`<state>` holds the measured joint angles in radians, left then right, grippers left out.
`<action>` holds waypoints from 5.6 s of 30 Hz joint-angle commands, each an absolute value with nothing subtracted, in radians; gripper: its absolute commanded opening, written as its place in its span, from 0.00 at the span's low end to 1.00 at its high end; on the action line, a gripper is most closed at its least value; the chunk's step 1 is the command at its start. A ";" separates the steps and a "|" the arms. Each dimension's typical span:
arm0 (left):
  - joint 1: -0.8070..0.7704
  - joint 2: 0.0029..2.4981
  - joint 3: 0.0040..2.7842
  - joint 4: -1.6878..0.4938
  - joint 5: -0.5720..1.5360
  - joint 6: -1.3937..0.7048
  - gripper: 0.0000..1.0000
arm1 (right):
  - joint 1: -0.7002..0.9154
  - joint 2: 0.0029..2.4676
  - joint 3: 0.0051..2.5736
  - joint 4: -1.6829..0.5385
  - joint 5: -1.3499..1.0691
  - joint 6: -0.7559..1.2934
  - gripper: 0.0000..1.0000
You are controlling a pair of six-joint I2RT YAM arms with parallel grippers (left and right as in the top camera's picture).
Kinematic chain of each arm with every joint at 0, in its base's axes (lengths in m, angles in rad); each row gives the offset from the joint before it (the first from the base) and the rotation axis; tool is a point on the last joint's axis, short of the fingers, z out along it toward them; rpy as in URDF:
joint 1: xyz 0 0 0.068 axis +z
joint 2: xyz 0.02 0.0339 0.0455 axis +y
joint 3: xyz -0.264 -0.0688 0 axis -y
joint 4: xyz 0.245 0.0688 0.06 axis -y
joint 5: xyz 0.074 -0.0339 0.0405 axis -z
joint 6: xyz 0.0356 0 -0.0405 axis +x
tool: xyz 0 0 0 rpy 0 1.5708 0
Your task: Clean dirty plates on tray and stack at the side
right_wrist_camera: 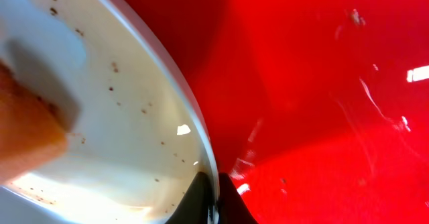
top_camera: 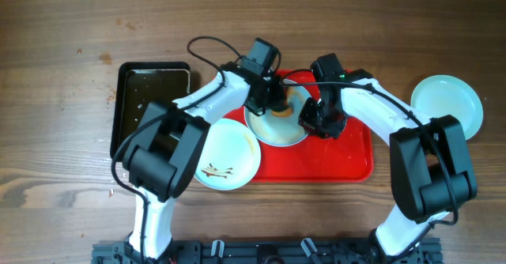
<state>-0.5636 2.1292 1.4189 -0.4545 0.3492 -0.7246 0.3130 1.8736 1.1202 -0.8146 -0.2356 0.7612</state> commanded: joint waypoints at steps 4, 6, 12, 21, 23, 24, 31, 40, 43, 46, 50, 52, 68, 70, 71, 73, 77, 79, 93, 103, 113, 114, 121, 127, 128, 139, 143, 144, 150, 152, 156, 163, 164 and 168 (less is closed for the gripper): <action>-0.683 2.192 1.379 -0.398 0.372 -0.798 0.04 | 0.321 1.939 1.071 -0.854 -0.185 0.739 0.05; -0.676 2.192 1.378 -0.405 0.308 -0.820 0.04 | 0.321 1.939 1.071 -0.862 -0.185 0.739 0.05; -0.538 2.192 1.378 -0.447 0.133 -0.820 0.04 | 0.321 1.939 1.071 -0.866 -0.184 0.735 0.05; -0.418 2.192 1.378 -0.598 0.063 -0.770 0.04 | 0.321 1.939 1.071 -0.868 -0.180 0.733 0.05; -0.447 2.192 1.378 -0.640 0.081 -0.742 0.04 | 0.321 1.939 1.071 -0.863 -0.173 0.735 0.05; -0.469 2.192 1.378 -0.659 0.109 -0.717 0.04 | 0.321 1.939 1.071 -0.857 -0.173 0.735 0.05; -0.566 2.131 1.441 -0.647 0.151 -0.566 0.04 | 0.321 1.939 1.071 -0.715 -0.183 0.708 0.05; -0.450 1.905 1.660 -0.908 -0.091 -0.500 0.04 | 0.316 1.935 1.074 -0.605 -0.181 0.709 0.05; -0.438 1.851 1.660 -0.946 -0.107 -0.500 0.04 | 0.315 1.917 1.074 -0.603 -0.165 0.719 0.05; -0.428 1.836 1.660 -1.030 -0.162 -0.502 0.04 | 0.315 1.848 1.076 -0.603 -0.111 0.705 0.05; -0.376 1.842 1.657 -1.132 -0.196 -0.529 0.04 | 0.292 1.713 1.085 -0.690 0.005 0.712 0.05; -0.336 1.844 1.655 -1.165 -0.196 -0.531 0.04 | 0.262 1.637 1.092 -0.756 0.047 0.722 0.05; -0.154 1.967 1.653 -1.288 -0.173 -0.528 0.04 | 0.212 1.139 1.118 -0.932 0.450 0.385 0.04; -0.154 2.001 1.645 -1.285 -0.162 -0.528 0.04 | 0.212 1.140 1.146 -0.928 0.474 0.334 0.05; -0.154 2.010 1.634 -1.275 -0.149 -0.527 0.04 | 0.212 1.140 1.150 -0.905 0.494 0.289 0.05; -0.154 2.013 1.608 -1.246 -0.147 -0.527 0.04 | 0.212 1.144 1.150 -0.869 0.511 0.212 0.05; -0.155 2.013 1.575 -1.206 -0.128 -0.522 0.04 | 0.213 1.175 1.150 -0.785 0.517 0.038 0.05; -0.155 2.013 1.571 -1.193 -0.124 -0.511 0.04 | 0.235 1.210 1.150 -0.759 0.562 -0.019 0.05; -0.154 2.013 1.571 -1.135 -0.125 -0.478 0.04 | 0.485 1.533 1.150 -0.508 1.211 -0.662 0.05; -0.154 2.014 1.571 -1.133 -0.124 -0.478 0.04 | 0.656 1.534 1.150 -0.292 1.257 -0.865 0.05; -0.154 2.014 1.571 -1.128 -0.125 -0.479 0.04 | 0.635 1.536 1.150 -0.563 0.698 0.185 0.05; -0.154 2.014 1.571 -1.128 -0.125 -0.479 0.04 | 0.618 1.536 1.150 -0.576 0.613 0.326 0.05; -0.154 2.014 1.571 -1.139 -0.124 -0.479 0.04 | 0.291 1.536 1.150 -0.645 0.355 0.646 0.04; -0.154 2.014 1.571 -1.132 -0.101 -0.502 0.04 | -0.306 1.536 1.150 -0.738 0.090 0.551 0.05; -0.154 2.014 1.571 -1.130 -0.097 -0.506 0.04 | -0.405 1.536 1.150 -0.758 0.074 0.553 0.04; -0.154 2.014 1.571 -1.129 -0.097 -0.507 0.04 | -0.836 1.670 1.120 -0.786 0.001 0.553 0.05; -0.154 2.014 1.571 -1.129 -0.097 -0.509 0.04 | -0.775 1.770 1.120 -0.741 -0.013 0.579 0.04; -0.154 2.014 1.571 -1.129 -0.097 -0.509 0.04 | -0.757 1.792 1.120 -0.721 -0.034 0.579 0.04; -0.154 2.014 1.571 -1.129 -0.097 -0.509 0.04 | -0.601 1.834 1.123 -0.660 -0.088 0.587 0.41; -0.154 2.014 1.571 -1.130 -0.097 -0.509 0.04 | -0.572 1.831 1.138 -0.699 -0.086 0.606 0.43; -0.155 2.014 1.571 -1.134 -0.097 -0.509 0.04 | -0.537 1.777 1.247 -0.851 -0.024 0.605 0.78; -0.155 2.014 1.571 -1.132 -0.079 -0.508 0.04 | -0.474 1.540 1.435 -1.016 -0.164 0.524 0.31; -0.155 2.014 1.571 -1.128 -0.079 -0.501 0.04 | -0.443 1.512 1.434 -1.034 -0.227 0.524 0.17; -0.145 2.020 1.570 -1.098 -0.087 -0.493 0.04 | -0.241 1.514 1.430 -1.068 -0.346 0.472 0.08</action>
<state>-0.1558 2.0068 1.5761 -1.1122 -0.0910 -0.4984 -0.3740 1.4883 1.4334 -1.0611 -0.2165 0.5362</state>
